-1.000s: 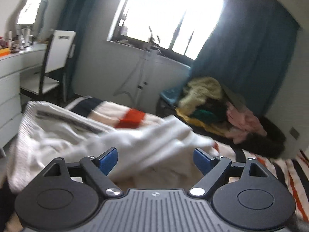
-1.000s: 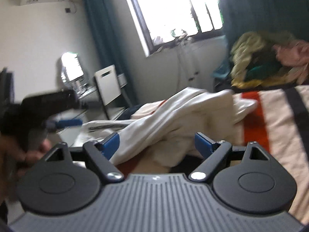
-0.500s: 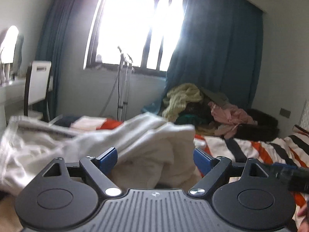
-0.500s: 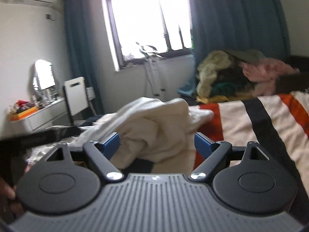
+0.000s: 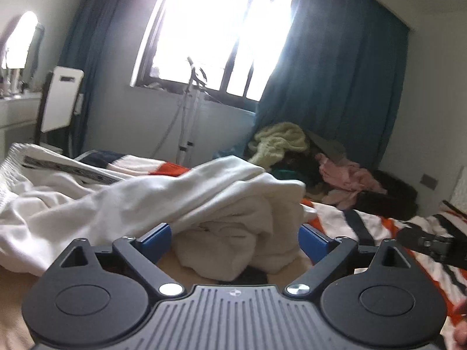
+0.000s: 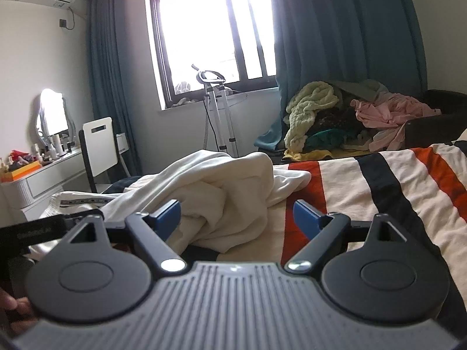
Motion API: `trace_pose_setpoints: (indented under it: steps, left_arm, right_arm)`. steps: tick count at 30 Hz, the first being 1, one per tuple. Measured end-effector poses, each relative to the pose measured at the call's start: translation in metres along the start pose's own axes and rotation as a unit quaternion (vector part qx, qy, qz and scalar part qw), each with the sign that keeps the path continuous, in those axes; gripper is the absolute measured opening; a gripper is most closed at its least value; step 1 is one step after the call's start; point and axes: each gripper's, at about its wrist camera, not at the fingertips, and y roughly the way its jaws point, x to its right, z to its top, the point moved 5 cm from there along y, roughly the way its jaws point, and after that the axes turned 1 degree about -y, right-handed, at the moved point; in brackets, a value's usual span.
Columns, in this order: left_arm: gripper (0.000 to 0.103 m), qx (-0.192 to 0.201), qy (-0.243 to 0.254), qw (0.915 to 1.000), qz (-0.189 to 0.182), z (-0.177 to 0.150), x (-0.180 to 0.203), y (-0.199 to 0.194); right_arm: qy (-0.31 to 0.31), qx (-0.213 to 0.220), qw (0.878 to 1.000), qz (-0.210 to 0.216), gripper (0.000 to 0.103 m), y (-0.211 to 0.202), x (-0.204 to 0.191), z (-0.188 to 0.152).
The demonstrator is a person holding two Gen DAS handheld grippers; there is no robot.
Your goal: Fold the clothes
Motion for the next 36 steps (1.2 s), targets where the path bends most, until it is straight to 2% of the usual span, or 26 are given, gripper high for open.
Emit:
trace_pose_setpoints:
  steps: [13, 16, 19, 22, 29, 30, 32, 34, 36]
  left_arm:
    - [0.095, -0.040, 0.002, 0.9986, 0.036, -0.018, -0.003, 0.025]
    - [0.095, -0.056, 0.020, 0.9982, 0.007, -0.013, 0.007, 0.045]
    - [0.095, -0.076, 0.036, 0.9964, -0.013, 0.007, 0.018, 0.084]
    - [0.095, -0.092, 0.052, 0.9944, 0.001, 0.035, 0.025, 0.141]
    - [0.095, -0.088, 0.086, 0.9905, 0.063, 0.089, 0.044, 0.266]
    - [0.095, -0.094, 0.097, 0.9879, 0.076, 0.090, 0.046, 0.284]
    - [0.088, -0.104, 0.119, 0.9836, 0.088, 0.089, 0.052, 0.311]
    - [0.087, -0.114, 0.139, 0.9790, 0.096, 0.087, 0.057, 0.334]
    - [0.075, -0.124, 0.160, 0.9737, 0.105, 0.084, 0.063, 0.357]
  right_arm:
    - [-0.002, -0.006, 1.000, -0.015, 0.086, -0.008, 0.002, 0.000]
    - [0.032, -0.006, 0.999, 0.000, 0.086, -0.015, 0.007, 0.008]
    - [0.066, 0.015, 0.998, 0.020, 0.086, -0.028, 0.015, 0.023]
    - [0.051, 0.041, 0.998, 0.008, 0.087, -0.034, 0.024, 0.030]
    - [0.074, 0.001, 0.997, 0.010, 0.086, 0.000, 0.054, 0.007]
    - [0.073, -0.006, 0.997, 0.007, 0.086, 0.008, 0.058, 0.003]
    - [0.083, -0.023, 0.996, 0.002, 0.086, 0.026, 0.069, -0.006]
    - [0.103, -0.037, 0.994, -0.002, 0.086, 0.044, 0.082, -0.013]
    - [0.100, -0.035, 0.994, -0.014, 0.086, 0.059, 0.091, -0.017]
